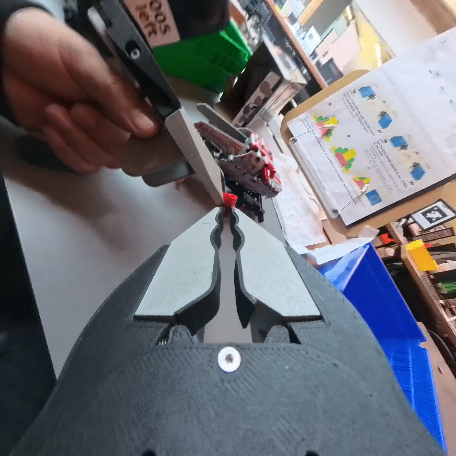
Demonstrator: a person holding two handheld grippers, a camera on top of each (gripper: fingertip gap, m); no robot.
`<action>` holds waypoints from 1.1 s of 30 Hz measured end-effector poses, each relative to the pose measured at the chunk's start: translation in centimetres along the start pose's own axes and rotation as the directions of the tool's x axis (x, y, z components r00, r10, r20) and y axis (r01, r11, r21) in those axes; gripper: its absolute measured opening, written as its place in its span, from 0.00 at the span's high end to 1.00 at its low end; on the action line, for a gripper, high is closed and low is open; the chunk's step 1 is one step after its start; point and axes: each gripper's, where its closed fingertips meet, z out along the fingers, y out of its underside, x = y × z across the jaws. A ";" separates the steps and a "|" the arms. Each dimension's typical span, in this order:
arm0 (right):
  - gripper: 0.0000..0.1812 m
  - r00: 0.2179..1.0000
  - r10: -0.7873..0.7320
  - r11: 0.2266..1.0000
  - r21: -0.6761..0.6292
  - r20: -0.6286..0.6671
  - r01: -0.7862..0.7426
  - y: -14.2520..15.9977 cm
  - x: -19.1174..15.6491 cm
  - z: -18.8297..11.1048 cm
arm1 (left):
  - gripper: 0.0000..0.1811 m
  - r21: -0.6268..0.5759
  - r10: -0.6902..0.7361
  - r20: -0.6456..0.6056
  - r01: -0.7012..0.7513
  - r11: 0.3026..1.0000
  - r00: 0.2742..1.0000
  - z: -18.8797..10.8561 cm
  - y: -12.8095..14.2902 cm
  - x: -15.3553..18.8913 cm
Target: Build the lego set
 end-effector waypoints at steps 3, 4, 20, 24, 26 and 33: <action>1.00 0.998 -0.013 0.996 -0.092 0.059 0.019 1.9 -0.9 0.8 | 0.98 -0.193 0.235 0.150 -0.204 0.960 0.960 0.1 1.7 -1.7; 1.00 0.997 -0.035 0.993 -0.111 0.075 0.044 2.3 -1.2 1.1 | 0.99 -0.257 0.338 0.178 -0.288 0.922 0.924 0.1 2.1 -2.1; 1.00 0.924 0.194 0.978 -0.144 0.330 -0.154 4.4 -3.2 3.3 | 0.99 -0.484 0.668 0.288 -0.498 0.720 0.686 -0.5 3.2 -4.3; 0.97 0.919 0.198 0.961 -0.255 0.342 -0.112 6.8 -4.2 3.7 | 0.99 -0.335 0.664 0.268 -0.579 0.744 0.698 0.0 1.6 -2.2; 1.00 0.931 0.121 0.976 -0.212 0.345 -0.048 7.0 -4.7 4.0 | 0.99 -0.238 0.608 0.295 -0.560 0.793 0.737 -0.5 -0.9 -0.8; 1.00 0.960 0.150 0.978 -0.178 0.238 -0.108 6.8 -3.0 3.8 | 0.99 -0.258 0.385 0.177 -0.335 0.906 0.906 -1.2 1.2 -2.6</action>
